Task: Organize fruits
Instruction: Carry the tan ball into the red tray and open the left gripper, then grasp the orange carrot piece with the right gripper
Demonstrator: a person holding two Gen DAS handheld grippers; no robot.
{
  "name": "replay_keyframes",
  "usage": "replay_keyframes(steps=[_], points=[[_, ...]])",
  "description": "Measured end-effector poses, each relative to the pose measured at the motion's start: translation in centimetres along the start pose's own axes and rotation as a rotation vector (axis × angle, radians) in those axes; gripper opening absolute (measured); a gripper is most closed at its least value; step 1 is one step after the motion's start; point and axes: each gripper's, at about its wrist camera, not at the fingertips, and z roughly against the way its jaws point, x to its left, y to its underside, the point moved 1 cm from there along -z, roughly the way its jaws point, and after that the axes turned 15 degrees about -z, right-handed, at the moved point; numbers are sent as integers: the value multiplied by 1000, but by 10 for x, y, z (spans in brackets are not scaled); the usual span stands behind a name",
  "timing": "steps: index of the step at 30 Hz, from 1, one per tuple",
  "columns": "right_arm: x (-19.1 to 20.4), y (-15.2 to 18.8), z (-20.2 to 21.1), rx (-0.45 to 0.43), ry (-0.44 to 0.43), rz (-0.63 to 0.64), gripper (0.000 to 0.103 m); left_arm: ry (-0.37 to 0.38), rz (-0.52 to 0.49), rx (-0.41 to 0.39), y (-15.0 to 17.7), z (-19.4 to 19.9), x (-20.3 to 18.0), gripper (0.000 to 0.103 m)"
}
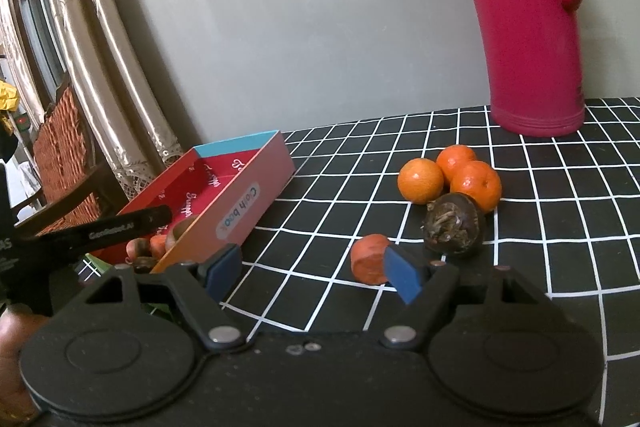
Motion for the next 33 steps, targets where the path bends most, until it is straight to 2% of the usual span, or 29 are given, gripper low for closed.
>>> replay_keyframes(steps=[9,11,13,15,16,19,22,24,28,33], points=[[-3,0,3,-14,54,18,79,54,-21,-22,6,24,-3,87],[-4,1,2,-21,79,29,82,63,-40,-31,8,32,-6,93],[-5,1,-1,-14,89,33,82,70,-49,-39,12,40,-9,97],[-4,1,-4,-8,87,36,74,80,-61,-45,14,45,-11,97],[-3,2,-6,-9,101,48,65,88,-72,-45,15,47,-14,97],[-4,0,-17,-1,147,51,64,114,-96,-35,18,49,-20,98],[-6,-1,-27,17,156,30,51,126,-105,-38,21,52,-21,98],[-7,0,-33,24,179,32,48,124,-111,-41,22,54,-21,98],[-8,1,-42,32,189,29,30,123,-104,-34,24,53,-16,98],[-2,2,-46,19,170,32,29,118,-96,-23,27,52,-10,98]])
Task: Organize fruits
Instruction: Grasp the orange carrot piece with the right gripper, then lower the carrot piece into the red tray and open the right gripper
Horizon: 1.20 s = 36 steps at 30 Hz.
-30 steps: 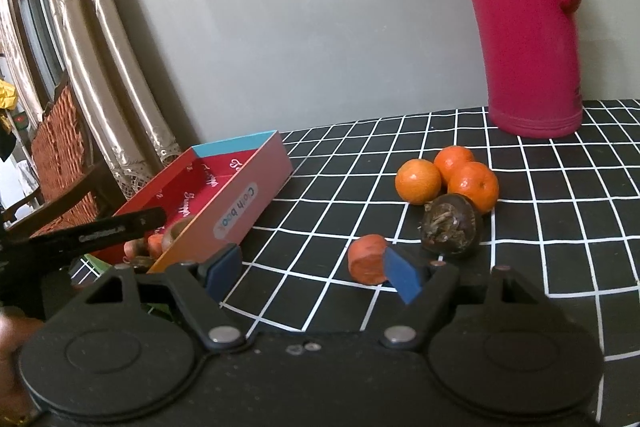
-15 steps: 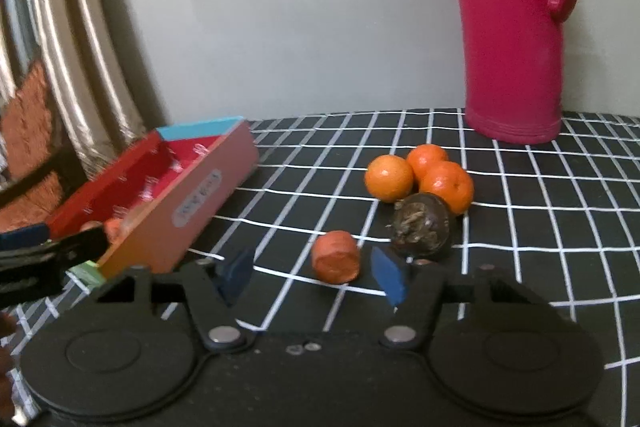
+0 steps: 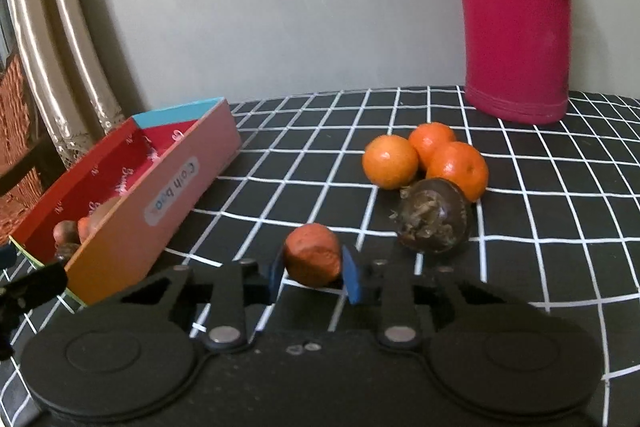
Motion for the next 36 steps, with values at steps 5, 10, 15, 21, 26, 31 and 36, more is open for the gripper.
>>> replay_keyframes(steps=[5,10,15,21,26,31,36], points=[[21,-5,5,-34,-75,6,29,-7,2,7,6,2,6,98],[57,-8,10,-48,-186,35,29,-20,15,12,10,5,16,98],[95,-8,5,-31,-275,79,29,-31,24,20,17,7,26,98],[132,7,-18,43,-328,118,29,-52,43,35,24,5,42,98],[144,15,-20,62,-344,137,32,-65,60,40,29,5,53,98],[145,18,-18,68,-346,137,36,-71,68,43,32,5,59,98],[141,16,-15,63,-353,116,39,-64,66,35,29,7,56,98]])
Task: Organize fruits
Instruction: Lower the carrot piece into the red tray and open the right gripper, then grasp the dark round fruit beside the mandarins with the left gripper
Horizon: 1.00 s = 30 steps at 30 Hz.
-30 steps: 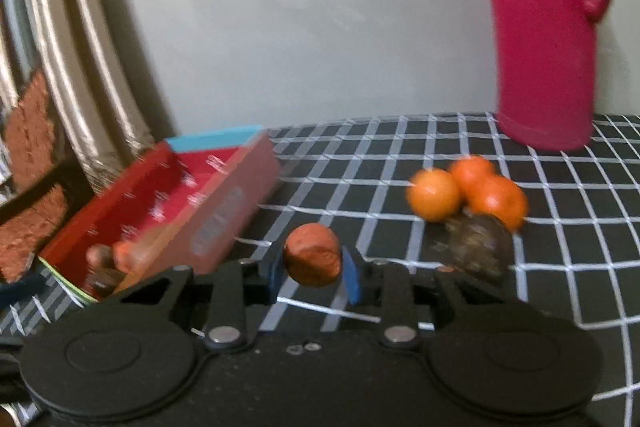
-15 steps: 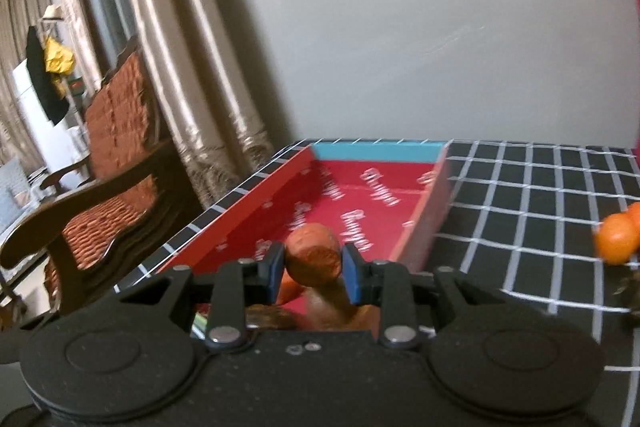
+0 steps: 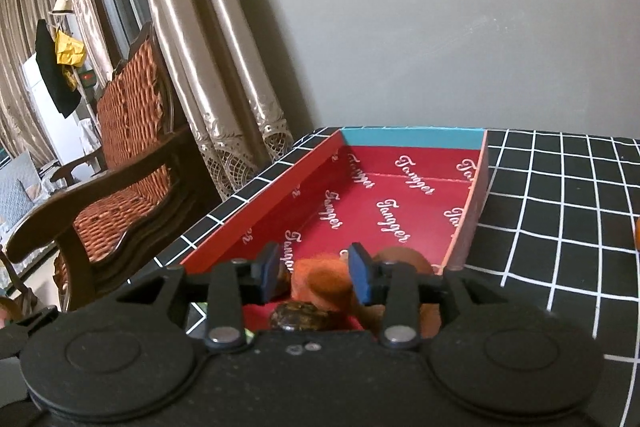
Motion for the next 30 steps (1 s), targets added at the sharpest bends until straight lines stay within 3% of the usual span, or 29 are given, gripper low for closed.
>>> replay_keyframes(steps=[1,3,4,5,9,16,30], points=[[-1,-1,2,-5,-3,-6,42,2,-1,-4,-1,1,-2,98],[-2,-3,6,-18,-8,-15,55,5,-6,-8,-3,1,-5,98],[-3,-3,10,-30,-4,-14,69,6,-9,-11,-4,1,-8,98],[-3,-4,14,-45,-1,-10,73,7,-13,-14,-5,1,-10,98],[-8,-9,29,-77,17,-4,74,15,-30,-34,-8,3,-21,98],[-33,-17,56,-130,68,-49,89,47,-73,-64,-17,6,-51,98],[-97,-18,114,-196,182,-133,89,112,-178,-105,-36,-1,-125,98]])
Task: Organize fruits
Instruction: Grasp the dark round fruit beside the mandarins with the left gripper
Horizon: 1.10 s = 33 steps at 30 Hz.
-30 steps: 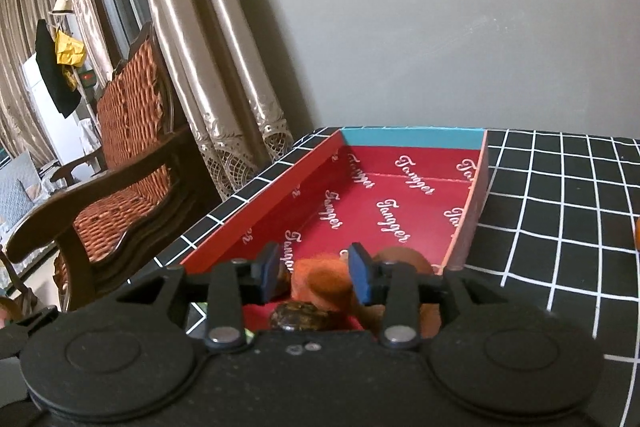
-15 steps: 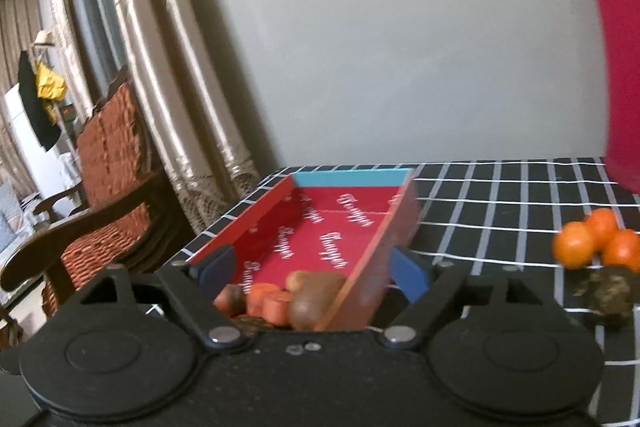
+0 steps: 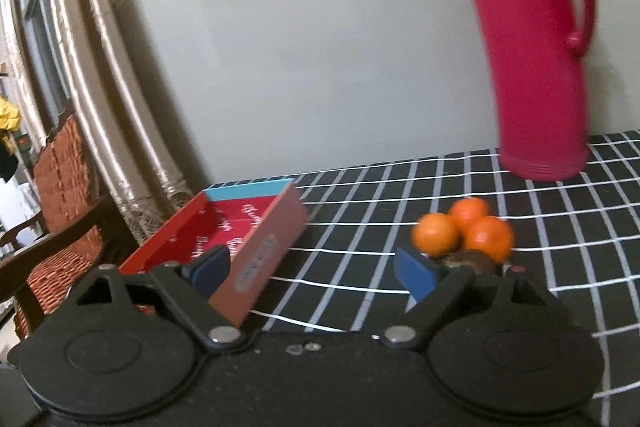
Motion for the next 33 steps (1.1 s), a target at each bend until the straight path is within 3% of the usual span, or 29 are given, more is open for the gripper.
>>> replay_keyframes(steps=[19,22,27,31,33], points=[[-77,-13,55,-83,103,-91,89,115,-52,-45,-35,-29,-75,97],[-84,-17,64,-101,109,-99,89,143,-83,-56,-45,-34,-95,85],[-100,-22,78,-131,126,-134,89,168,-104,-51,-55,-48,-122,79],[-109,-25,84,-150,136,-151,89,184,-90,-29,-61,-61,-134,58],[-113,-25,86,-151,139,-159,89,196,-74,-9,-63,-69,-136,57]])
